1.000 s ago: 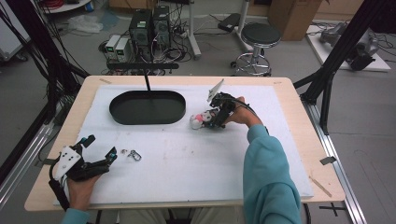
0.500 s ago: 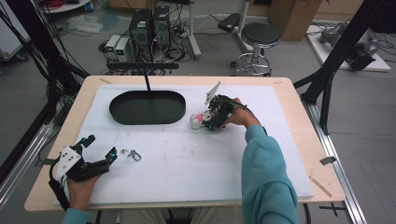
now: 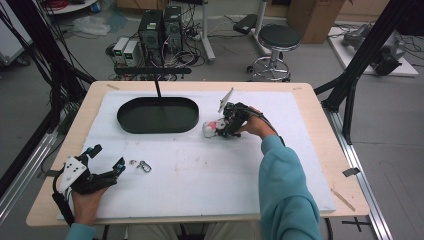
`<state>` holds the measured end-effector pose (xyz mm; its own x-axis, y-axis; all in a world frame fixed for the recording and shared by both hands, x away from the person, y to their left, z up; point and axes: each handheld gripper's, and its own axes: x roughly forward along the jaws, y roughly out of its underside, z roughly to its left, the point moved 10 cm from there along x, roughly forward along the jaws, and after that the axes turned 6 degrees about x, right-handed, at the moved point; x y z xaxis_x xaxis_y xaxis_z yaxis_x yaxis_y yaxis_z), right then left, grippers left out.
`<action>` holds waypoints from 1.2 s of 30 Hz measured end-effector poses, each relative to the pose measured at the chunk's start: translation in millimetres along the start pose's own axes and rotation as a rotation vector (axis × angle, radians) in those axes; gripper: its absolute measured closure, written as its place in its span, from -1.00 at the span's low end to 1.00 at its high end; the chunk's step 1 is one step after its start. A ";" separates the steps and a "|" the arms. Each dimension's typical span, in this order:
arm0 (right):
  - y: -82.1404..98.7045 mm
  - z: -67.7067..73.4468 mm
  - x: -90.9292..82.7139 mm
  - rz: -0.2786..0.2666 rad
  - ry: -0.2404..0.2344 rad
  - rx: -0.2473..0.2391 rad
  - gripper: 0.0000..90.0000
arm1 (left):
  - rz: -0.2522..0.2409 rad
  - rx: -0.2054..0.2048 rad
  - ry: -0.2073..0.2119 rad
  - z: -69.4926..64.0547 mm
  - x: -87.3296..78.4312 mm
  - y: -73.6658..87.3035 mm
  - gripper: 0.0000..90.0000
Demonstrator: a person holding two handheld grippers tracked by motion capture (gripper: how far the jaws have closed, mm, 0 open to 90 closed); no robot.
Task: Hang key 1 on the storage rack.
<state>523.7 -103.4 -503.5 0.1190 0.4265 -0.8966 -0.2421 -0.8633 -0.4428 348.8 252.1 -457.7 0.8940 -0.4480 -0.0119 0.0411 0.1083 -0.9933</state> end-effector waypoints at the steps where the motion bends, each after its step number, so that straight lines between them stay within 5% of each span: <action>1: 0.2 0.7 -0.4 0.003 -0.003 -0.003 -0.21 | 0.000 0.000 0.000 0.0 0.0 0.0 -0.82; 10: -1.3 5.2 -2.9 0.007 -0.024 0.003 -0.19 | 0.001 -0.009 -0.013 1.7 -0.1 0.1 -0.83; 21: -12.1 10.2 -20.1 -0.064 -0.019 0.032 -0.19 | 0.011 -0.019 -0.014 2.5 1.5 0.6 -0.83; 26: -20.2 15.8 -38.3 -0.138 -0.029 0.057 -0.20 | 0.072 0.004 0.020 0.2 7.4 3.1 -0.82; 36: -37.1 36.2 -71.9 -0.242 -0.017 0.057 -0.21 | 0.090 -0.029 0.131 -2.8 21.8 -23.3 -0.82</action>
<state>489.3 -92.3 -422.6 0.1640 0.6236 -0.7643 -0.2630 -0.7191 -0.6432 366.2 237.4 -435.2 0.8273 -0.5501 -0.1143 -0.0514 0.1285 -0.9904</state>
